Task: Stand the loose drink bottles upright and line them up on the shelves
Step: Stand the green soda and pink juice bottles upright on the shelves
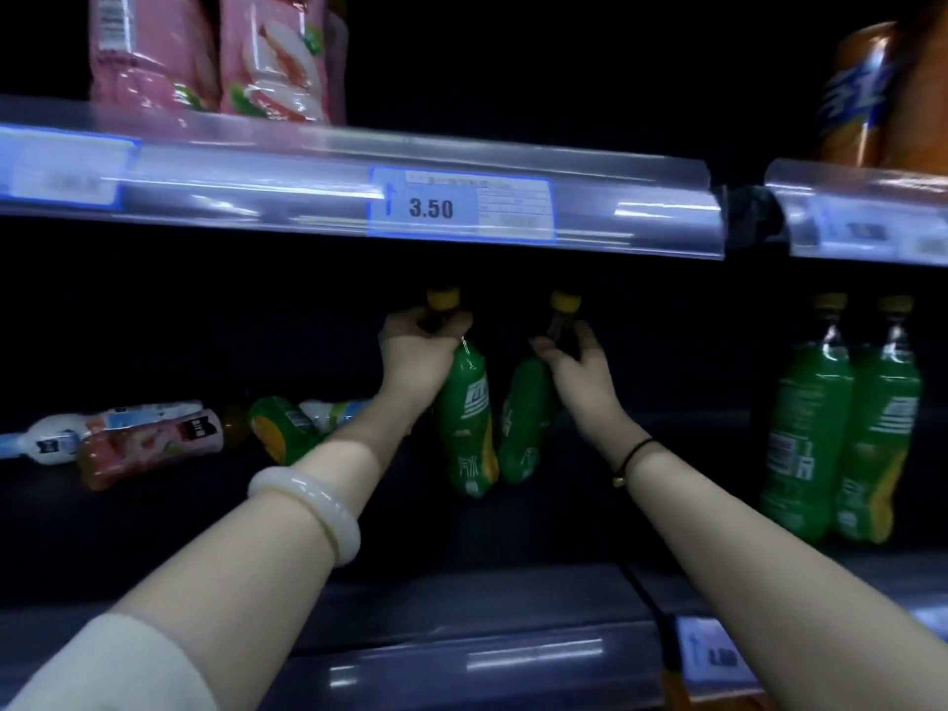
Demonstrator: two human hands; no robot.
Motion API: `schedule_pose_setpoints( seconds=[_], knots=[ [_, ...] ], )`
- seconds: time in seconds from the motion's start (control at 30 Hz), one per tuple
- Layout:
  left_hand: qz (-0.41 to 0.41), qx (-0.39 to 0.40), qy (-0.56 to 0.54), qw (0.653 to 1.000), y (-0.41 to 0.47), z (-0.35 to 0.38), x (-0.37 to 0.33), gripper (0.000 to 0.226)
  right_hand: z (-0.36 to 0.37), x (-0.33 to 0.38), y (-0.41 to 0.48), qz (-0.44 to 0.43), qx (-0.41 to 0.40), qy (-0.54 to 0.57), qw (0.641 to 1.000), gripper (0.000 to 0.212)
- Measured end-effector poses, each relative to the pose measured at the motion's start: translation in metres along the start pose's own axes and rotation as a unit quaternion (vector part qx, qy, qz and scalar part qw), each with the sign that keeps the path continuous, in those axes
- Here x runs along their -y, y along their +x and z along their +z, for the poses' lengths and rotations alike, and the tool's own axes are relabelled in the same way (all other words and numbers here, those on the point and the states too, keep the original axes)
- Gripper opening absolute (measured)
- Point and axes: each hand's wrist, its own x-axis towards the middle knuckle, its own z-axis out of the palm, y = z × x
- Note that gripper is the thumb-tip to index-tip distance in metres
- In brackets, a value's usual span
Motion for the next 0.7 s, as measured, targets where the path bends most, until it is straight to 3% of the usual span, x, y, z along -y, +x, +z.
schedule_pose_setpoints(
  seconds=[0.07,0.13,0.23,0.4,0.6,0.7],
  knots=[
    [-0.017,-0.025,-0.051,0.998,-0.005,0.013,-0.006,0.018,-0.012,0.004,-0.002,-0.004,-0.003,0.025,1.0,0.045],
    [-0.059,-0.025,-0.102,0.993,-0.012,0.025,-0.011,0.013,-0.023,0.005,-0.004,-0.03,-0.01,0.008,0.999,0.039],
    [-0.093,0.026,-0.098,0.99,-0.025,0.048,-0.022,0.008,-0.039,0.009,-0.008,-0.07,-0.009,-0.021,0.997,0.031],
    [-0.052,0.127,-0.08,0.987,-0.06,0.075,-0.029,0.007,-0.067,0.007,-0.014,-0.086,-0.056,-0.041,0.994,0.027],
    [-0.112,0.22,-0.069,0.967,-0.086,0.062,-0.022,0.028,-0.097,0.014,-0.023,-0.074,-0.086,-0.072,0.991,0.041],
    [-0.115,0.191,-0.027,0.974,-0.094,0.06,-0.014,0.035,-0.11,0.017,-0.022,-0.05,-0.065,-0.113,0.99,0.056]
  ],
)
